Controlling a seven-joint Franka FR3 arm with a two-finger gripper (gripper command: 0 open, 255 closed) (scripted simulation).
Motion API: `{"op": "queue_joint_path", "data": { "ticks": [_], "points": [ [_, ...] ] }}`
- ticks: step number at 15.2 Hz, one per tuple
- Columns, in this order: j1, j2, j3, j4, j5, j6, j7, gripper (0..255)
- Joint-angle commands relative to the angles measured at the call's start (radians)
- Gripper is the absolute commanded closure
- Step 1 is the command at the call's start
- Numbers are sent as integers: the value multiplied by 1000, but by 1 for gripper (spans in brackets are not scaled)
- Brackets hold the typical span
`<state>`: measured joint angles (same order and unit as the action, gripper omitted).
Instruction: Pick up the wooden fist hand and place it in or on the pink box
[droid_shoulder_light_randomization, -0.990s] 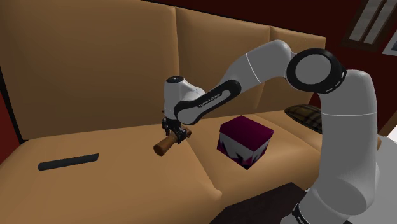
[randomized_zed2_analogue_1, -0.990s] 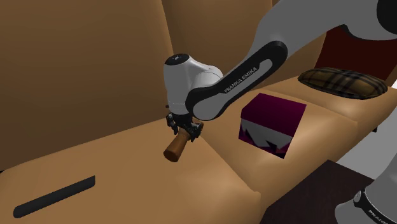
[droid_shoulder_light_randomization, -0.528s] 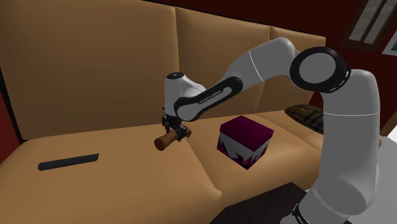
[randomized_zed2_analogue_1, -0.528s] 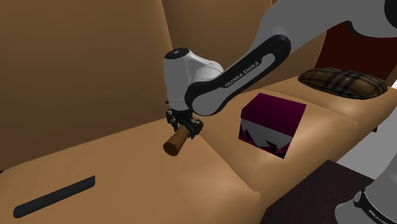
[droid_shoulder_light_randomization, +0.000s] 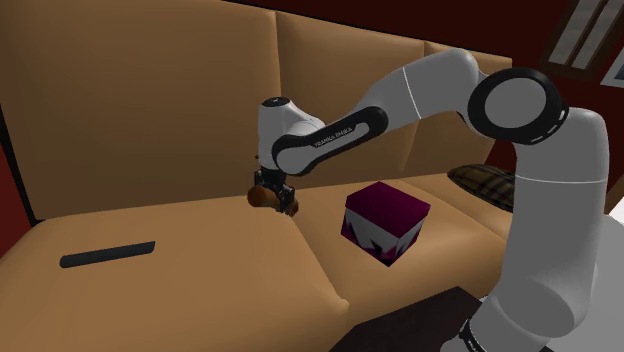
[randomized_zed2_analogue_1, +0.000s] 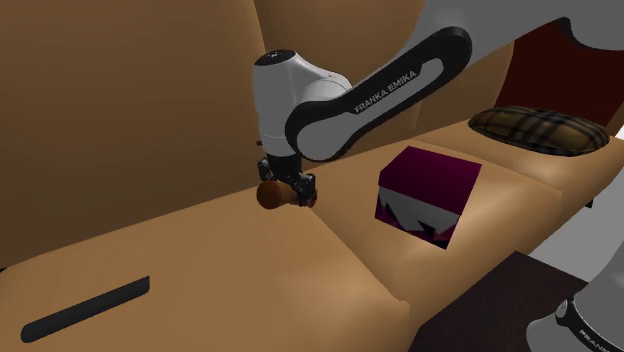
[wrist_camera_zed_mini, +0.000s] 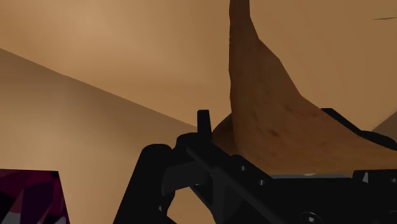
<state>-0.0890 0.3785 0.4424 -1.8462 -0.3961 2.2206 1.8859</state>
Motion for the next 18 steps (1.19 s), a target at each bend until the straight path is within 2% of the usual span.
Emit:
{"op": "queue_joint_path", "data": {
  "ticks": [1, 18],
  "points": [
    [-5, -20, 6, 4, 14, -20, -11, 255],
    [-18, -108, 33, 119, 88, -206, -81, 255]
  ]
}}
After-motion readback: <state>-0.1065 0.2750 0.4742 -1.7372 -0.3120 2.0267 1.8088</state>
